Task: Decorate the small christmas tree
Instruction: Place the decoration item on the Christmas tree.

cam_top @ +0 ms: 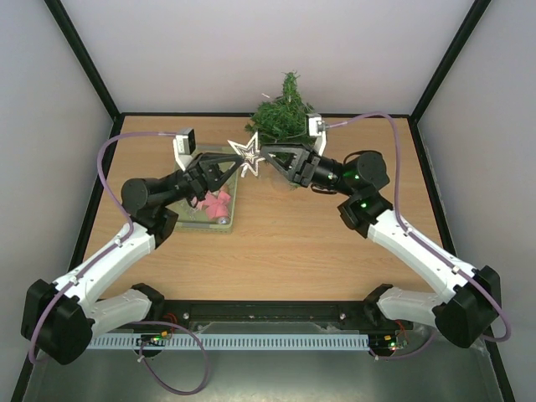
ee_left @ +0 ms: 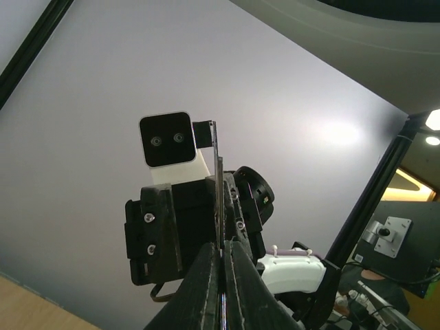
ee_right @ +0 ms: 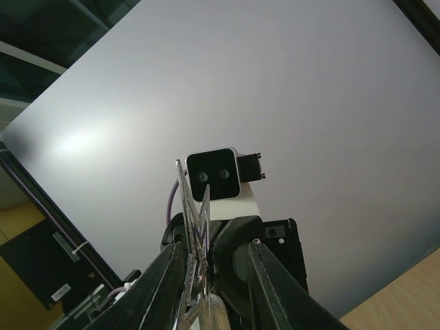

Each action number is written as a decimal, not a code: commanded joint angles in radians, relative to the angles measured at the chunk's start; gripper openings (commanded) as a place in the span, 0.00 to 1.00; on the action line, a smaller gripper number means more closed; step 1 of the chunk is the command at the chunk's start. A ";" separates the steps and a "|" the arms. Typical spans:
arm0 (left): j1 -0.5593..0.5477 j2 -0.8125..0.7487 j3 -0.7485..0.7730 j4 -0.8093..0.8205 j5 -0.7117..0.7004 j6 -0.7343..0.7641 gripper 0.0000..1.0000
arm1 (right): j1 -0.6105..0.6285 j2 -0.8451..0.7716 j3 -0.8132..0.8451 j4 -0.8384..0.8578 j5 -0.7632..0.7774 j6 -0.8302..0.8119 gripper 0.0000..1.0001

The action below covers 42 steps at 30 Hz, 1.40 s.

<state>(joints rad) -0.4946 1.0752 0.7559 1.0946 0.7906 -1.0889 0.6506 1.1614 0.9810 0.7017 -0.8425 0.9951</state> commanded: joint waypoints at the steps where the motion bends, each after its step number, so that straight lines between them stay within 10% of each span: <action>1: -0.005 0.008 -0.007 0.108 -0.025 -0.013 0.02 | 0.032 0.032 0.058 0.047 0.021 0.002 0.25; 11: -0.007 0.004 -0.013 0.084 -0.040 0.005 0.04 | 0.065 0.035 0.085 -0.012 0.071 -0.088 0.02; 17: -0.005 -0.073 0.004 -0.231 -0.072 0.192 0.57 | 0.065 -0.005 0.253 -0.463 0.253 -0.416 0.02; 25: -0.005 -0.188 0.052 -0.692 -0.188 0.547 0.99 | 0.064 0.038 0.509 -0.773 0.588 -0.749 0.02; 33: -0.005 -0.284 0.004 -0.987 -0.325 0.796 1.00 | 0.053 0.115 0.639 -0.755 0.781 -0.955 0.02; 42: -0.005 -0.335 -0.093 -1.060 -0.398 0.869 1.00 | -0.059 0.182 0.629 -0.580 0.651 -0.971 0.02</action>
<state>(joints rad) -0.4973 0.7547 0.6827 0.0868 0.4389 -0.2855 0.6415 1.3281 1.6016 0.0040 -0.1360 0.0490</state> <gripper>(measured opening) 0.997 0.017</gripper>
